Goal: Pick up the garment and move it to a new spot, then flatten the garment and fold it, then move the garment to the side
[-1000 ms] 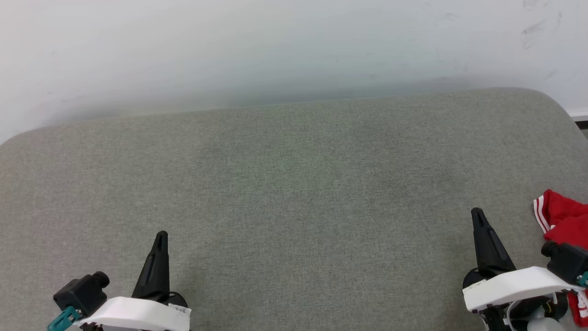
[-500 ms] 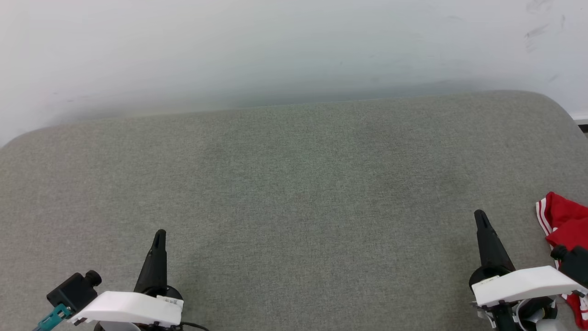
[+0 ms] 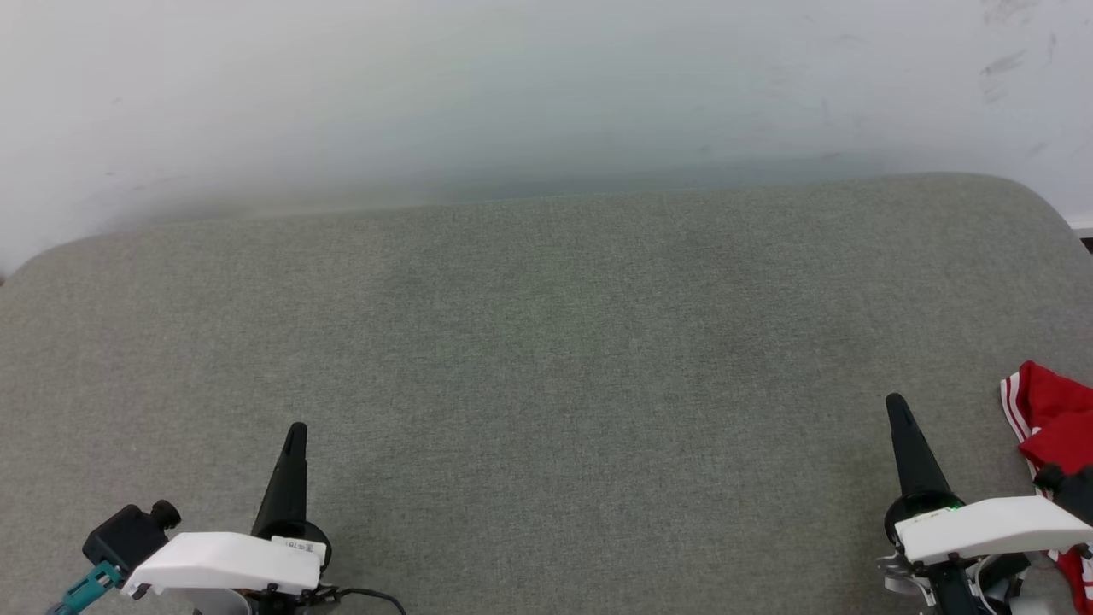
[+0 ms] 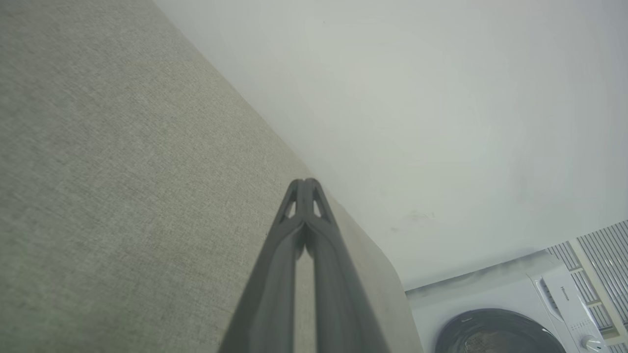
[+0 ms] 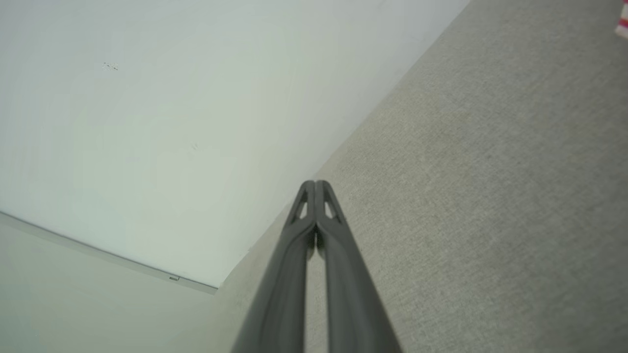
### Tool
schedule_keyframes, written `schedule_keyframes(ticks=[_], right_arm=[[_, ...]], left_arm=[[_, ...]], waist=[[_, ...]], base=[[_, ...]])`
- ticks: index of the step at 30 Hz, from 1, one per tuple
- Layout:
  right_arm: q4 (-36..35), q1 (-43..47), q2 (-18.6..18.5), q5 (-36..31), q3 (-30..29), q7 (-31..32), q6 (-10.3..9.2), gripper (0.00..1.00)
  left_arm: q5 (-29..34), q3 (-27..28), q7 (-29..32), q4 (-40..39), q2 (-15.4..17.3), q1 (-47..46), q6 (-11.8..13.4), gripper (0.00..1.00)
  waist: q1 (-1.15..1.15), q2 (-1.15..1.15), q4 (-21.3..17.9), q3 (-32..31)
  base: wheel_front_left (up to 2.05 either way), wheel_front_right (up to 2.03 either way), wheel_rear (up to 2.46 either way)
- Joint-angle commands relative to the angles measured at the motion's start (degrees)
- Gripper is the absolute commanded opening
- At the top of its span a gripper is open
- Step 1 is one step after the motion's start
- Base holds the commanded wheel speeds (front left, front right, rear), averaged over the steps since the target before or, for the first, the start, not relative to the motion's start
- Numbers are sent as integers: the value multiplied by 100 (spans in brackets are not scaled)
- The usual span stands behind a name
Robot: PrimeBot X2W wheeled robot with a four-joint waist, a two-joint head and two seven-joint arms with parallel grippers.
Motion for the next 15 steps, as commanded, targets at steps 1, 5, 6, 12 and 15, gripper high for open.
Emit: schedule_keyframes(ticks=[1, 5, 6, 12, 15], right_arm=[[-34, -176, -53, 198, -25, 38, 0, 0], [-10, -175, -54, 463, -42, 91, 0, 0], [-3, -174, -53, 526, -46, 108, 0, 0], [31, -186, -54, 898, -73, 182, 0, 0], [48, -191, -53, 1078, -87, 223, 0, 0]], left_arm=[[-175, 21, 55, -20, 29, -151, 0, 0], [-421, 40, 122, 23, 24, -179, 0, 0], [-483, 45, 138, 33, 22, -189, 0, 0], [-832, 72, 236, 95, 13, -238, 0, 0], [-997, 86, 283, 124, 8, -256, 0, 0]], waist=[[0, 0, 5, -4], [0, 0, 18, -12], [0, 0, 21, -15], [0, 0, 41, -28], [0, 0, 50, -34]], base=[[0, 0, 0], [0, 0, 0], [0, 0, 0], [0, 0, 0], [0, 0, 0]])
